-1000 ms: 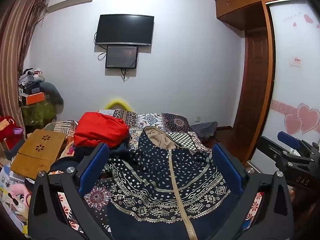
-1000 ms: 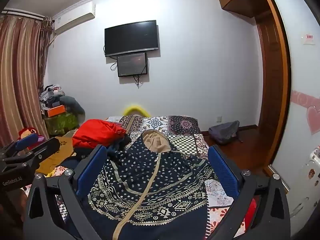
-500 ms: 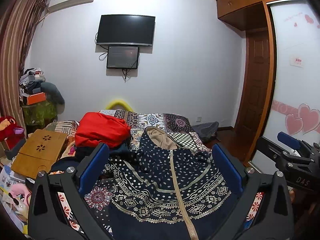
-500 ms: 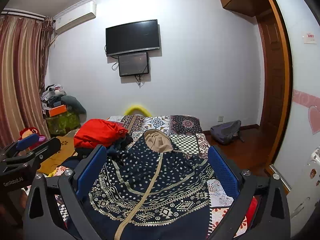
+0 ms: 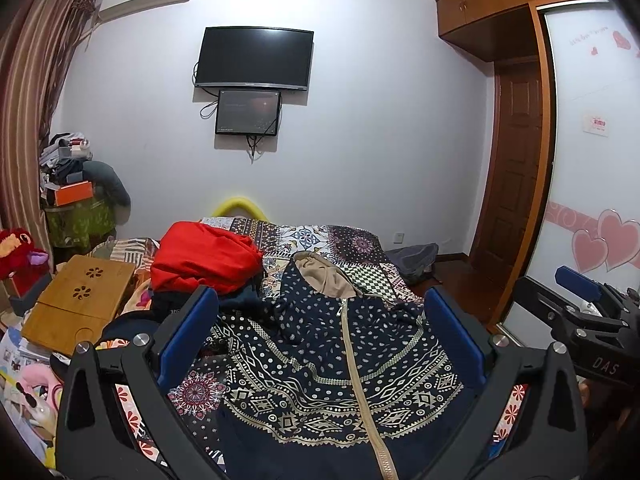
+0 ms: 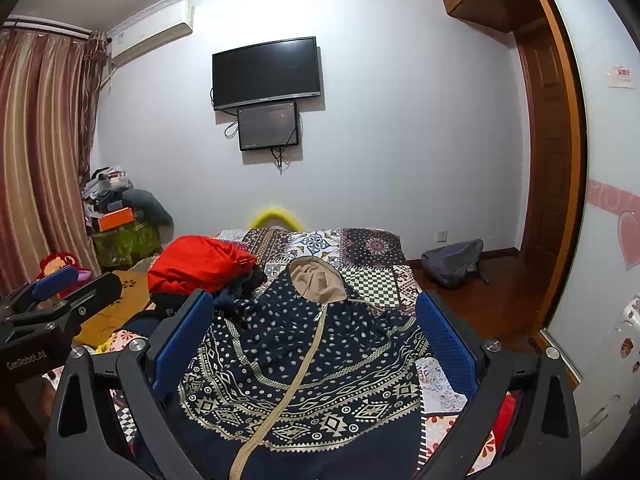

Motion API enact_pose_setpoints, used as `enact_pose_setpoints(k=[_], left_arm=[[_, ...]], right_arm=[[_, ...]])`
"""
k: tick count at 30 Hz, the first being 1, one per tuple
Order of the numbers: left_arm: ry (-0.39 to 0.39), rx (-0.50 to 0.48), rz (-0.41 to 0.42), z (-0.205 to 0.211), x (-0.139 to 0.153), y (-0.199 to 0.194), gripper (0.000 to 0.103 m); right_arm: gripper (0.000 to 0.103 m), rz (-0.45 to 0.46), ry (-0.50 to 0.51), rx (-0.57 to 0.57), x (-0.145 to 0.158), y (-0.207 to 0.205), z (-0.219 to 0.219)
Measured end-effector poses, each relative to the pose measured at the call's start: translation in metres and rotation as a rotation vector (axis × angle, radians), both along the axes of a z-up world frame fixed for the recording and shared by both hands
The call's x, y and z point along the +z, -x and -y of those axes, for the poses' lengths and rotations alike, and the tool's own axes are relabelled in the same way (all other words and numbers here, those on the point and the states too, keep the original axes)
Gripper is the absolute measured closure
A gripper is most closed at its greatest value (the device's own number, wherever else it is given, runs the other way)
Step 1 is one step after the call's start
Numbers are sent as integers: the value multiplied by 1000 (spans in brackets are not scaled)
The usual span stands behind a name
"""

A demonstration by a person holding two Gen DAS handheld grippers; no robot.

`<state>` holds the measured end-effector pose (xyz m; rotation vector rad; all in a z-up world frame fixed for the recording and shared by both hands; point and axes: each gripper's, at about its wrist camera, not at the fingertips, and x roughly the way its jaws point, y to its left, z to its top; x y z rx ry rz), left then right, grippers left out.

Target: Fold large clothes

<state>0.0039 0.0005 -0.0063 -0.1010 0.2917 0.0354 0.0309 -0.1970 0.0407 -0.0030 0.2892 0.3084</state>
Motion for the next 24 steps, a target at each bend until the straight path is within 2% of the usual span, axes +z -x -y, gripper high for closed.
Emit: enact_pose_setpoints(k=[24], left_arm=[[10, 11, -9, -5, -2, -1, 0]], right_arm=[[3, -10, -2, 1, -7, -4, 2]])
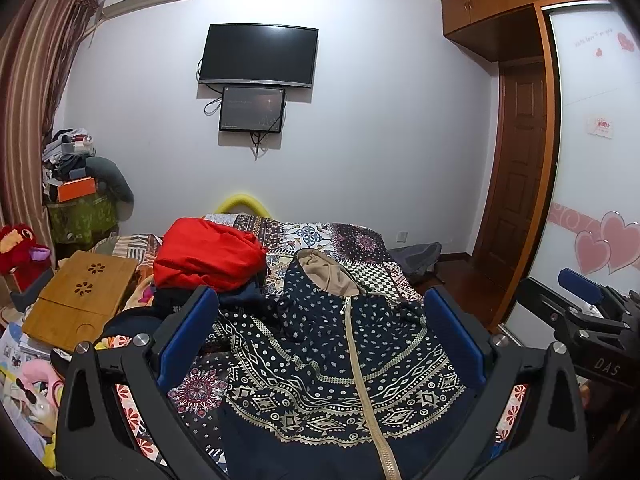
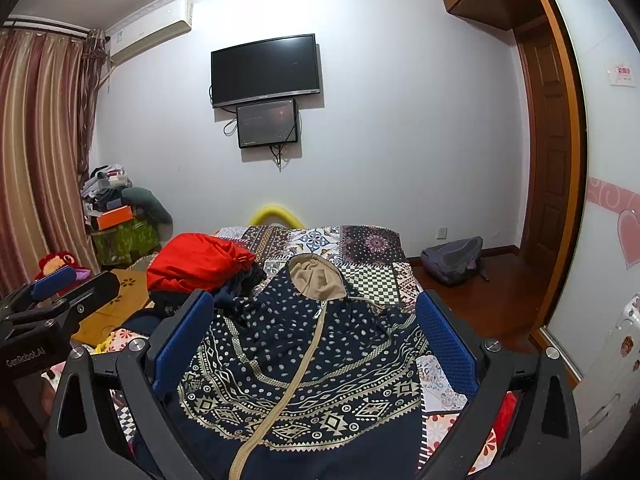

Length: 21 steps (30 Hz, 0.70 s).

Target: Fold large clothes

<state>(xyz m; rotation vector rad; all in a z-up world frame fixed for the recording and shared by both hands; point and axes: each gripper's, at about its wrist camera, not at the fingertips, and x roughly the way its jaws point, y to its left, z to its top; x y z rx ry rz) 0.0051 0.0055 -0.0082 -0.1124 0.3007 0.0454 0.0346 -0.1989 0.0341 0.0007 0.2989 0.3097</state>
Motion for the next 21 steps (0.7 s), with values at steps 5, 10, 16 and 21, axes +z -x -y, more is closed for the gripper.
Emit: enact_pose_setpoints(k=[5, 10, 16, 21], left_arm=[[1, 3, -2, -2, -1, -1, 0], [9, 7, -10, -5, -3, -6, 0], [10, 9, -19, -8, -5, -11, 0], [10, 6, -32, -13, -8, -19, 0]], right_arm=[[3, -2, 1, 0, 0, -1, 0], [3, -8, 3, -1, 0, -3, 1], [3, -14, 7, -4, -1, -7, -1], [3, -32, 16, -9, 0, -16, -6]])
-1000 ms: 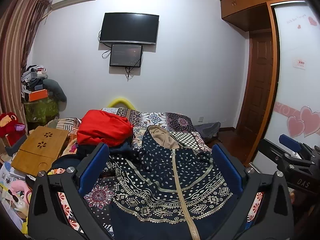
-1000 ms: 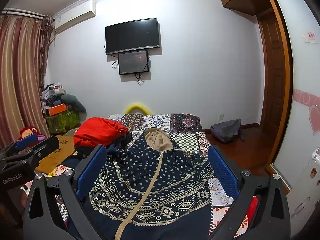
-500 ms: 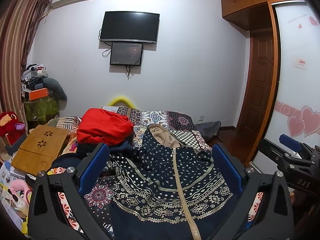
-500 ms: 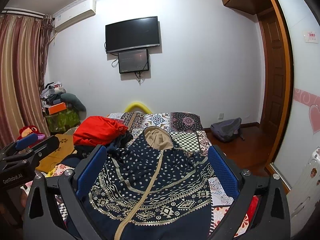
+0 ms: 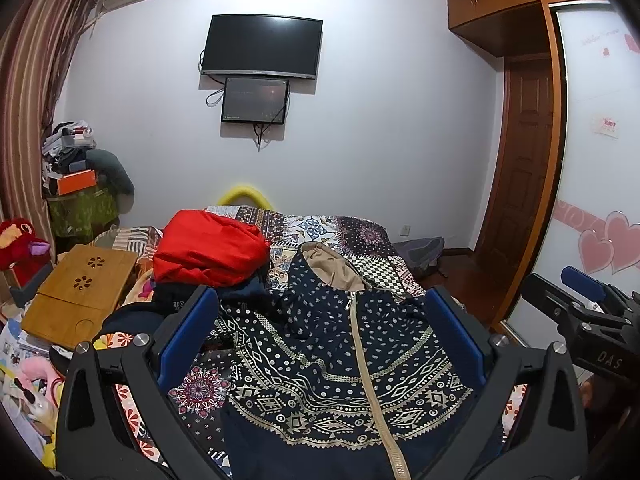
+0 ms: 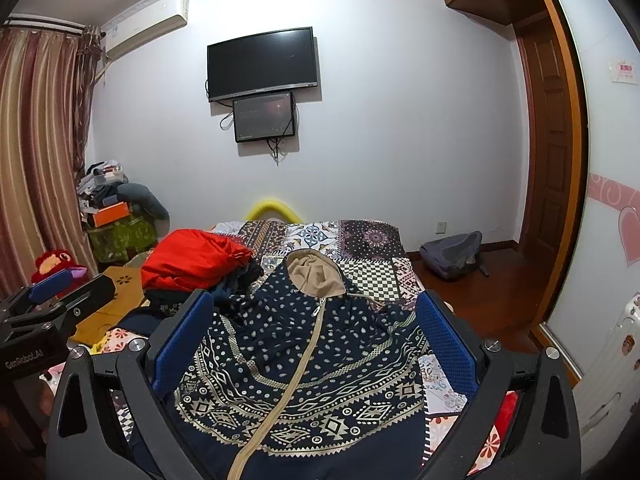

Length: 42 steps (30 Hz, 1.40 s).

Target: Fold large clothes

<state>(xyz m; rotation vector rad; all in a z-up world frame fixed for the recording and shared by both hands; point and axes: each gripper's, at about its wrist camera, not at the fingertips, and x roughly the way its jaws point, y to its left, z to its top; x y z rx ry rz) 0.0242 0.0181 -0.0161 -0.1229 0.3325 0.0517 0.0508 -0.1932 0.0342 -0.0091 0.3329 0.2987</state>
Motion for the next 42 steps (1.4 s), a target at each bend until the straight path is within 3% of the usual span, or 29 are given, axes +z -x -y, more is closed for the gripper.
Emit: enact_pose_setpoints(k=[11, 15, 25, 30, 33, 38, 40, 42], left_arm=[[22, 64, -45, -44, -13, -35, 0], [19, 118, -81, -70, -24, -53, 0], [53, 329, -224, -173, -78, -104, 0], [94, 380, -291, -221, -111, -121, 0], [171, 370, -334, -249, -133, -128, 0], [368, 376, -427, -294, -179, -141, 0], [457, 361, -467, -308, -196, -144, 3], [556, 337, -503, -323, -215, -148, 14]], right_arm=[[3, -78, 53, 1, -14, -45, -18], [3, -156, 71, -1, -31, -73, -24], [3, -378, 156, -10, -85, -140, -41], [3, -477, 183, -70, -103, -166, -45], [3, -533, 207, -116, -113, -178, -46], [3, -597, 227, -143, -127, -190, -46], [3, -607, 239, -141, -132, -192, -47], [3, -605, 252, -138, -135, -192, -48]])
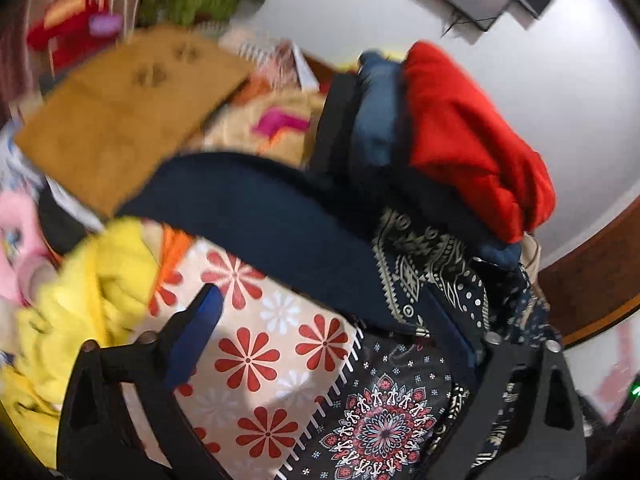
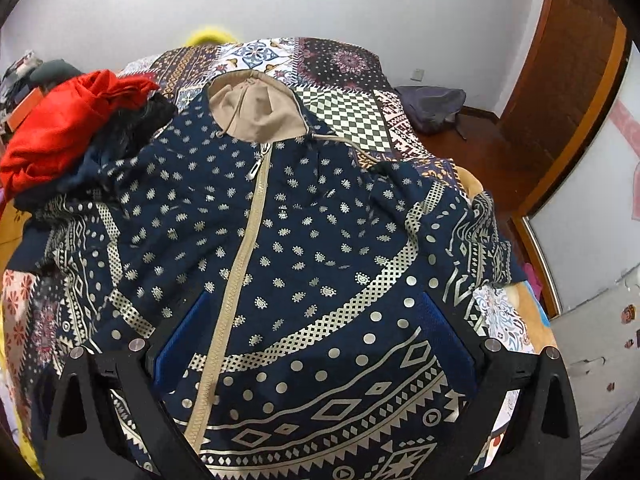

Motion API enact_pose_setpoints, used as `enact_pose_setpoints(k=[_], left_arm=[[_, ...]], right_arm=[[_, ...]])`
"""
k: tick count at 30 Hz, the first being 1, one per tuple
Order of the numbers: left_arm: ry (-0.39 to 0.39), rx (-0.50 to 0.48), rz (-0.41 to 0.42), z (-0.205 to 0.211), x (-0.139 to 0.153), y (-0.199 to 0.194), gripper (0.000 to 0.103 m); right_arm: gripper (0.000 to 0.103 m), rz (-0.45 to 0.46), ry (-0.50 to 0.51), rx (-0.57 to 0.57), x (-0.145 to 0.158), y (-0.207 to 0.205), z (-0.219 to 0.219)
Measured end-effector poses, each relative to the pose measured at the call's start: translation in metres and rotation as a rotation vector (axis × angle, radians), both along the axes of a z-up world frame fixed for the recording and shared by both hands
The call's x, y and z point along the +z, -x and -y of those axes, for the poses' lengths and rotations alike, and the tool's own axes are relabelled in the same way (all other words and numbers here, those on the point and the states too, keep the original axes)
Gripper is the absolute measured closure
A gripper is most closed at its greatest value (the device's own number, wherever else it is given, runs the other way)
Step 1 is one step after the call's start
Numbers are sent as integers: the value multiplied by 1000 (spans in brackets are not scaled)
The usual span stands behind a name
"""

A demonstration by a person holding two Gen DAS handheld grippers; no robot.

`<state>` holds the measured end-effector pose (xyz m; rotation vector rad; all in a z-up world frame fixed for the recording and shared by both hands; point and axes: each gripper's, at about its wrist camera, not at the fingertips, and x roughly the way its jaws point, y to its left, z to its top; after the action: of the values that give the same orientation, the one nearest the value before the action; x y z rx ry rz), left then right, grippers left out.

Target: Fold large clothes

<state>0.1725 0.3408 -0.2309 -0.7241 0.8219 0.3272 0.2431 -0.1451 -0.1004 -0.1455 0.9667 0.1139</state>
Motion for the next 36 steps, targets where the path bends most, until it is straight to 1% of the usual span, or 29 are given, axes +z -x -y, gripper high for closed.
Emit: enact_pose_setpoints(k=[2, 4, 7, 9, 11, 13, 14, 15, 16, 18, 20, 23, 28, 30, 34, 36], left_arm=[[81, 7, -11, -11, -14, -2, 18], [138, 20, 8, -18, -23, -3, 18], [154, 7, 47, -23, -21, -6, 18], [142, 2, 55, -25, -19, -11, 19], [152, 6, 53, -30, -21, -17, 20], [139, 19, 55, -34, -22, -20, 33], [119, 23, 45, -35, -22, -22, 48], [98, 34, 16, -37, -25, -26, 61], [93, 45, -2, -39, -27, -27, 67], [80, 66, -26, -41, -30, -28, 89], [49, 75, -48, -42, -29, -28, 97], [31, 85, -48, -40, -24, -24, 100], [-33, 82, -63, -25, -9, -21, 101], [-52, 74, -51, -18, 2, -18, 101], [-102, 38, 23, 3, 40, -9, 101], [-164, 17, 56, 19, 64, -6, 101]], right_arm=[[3, 2, 5, 8, -1, 0, -1], [3, 3, 5, 16, -2, -1, -4], [3, 9, -5, 29, -1, -1, -6], [3, 10, -10, 33, -1, 0, -7], [3, 16, -15, 35, -1, 0, -7], [3, 27, -17, 39, 2, 1, -7], [3, 29, -17, 40, 2, 1, -7], [3, 32, -16, 40, 2, 1, -7], [3, 32, -17, 39, 2, 2, -6], [3, 26, -25, 35, 3, 2, -5], [3, 20, -42, 29, 5, 2, -2], [3, 23, -63, 19, 9, 4, 3], [3, 42, -86, 14, 22, 8, 9], [3, 60, -97, 13, 28, 12, 11], [3, 99, -103, 20, 38, 19, 16], [3, 113, -99, 24, 41, 22, 18]])
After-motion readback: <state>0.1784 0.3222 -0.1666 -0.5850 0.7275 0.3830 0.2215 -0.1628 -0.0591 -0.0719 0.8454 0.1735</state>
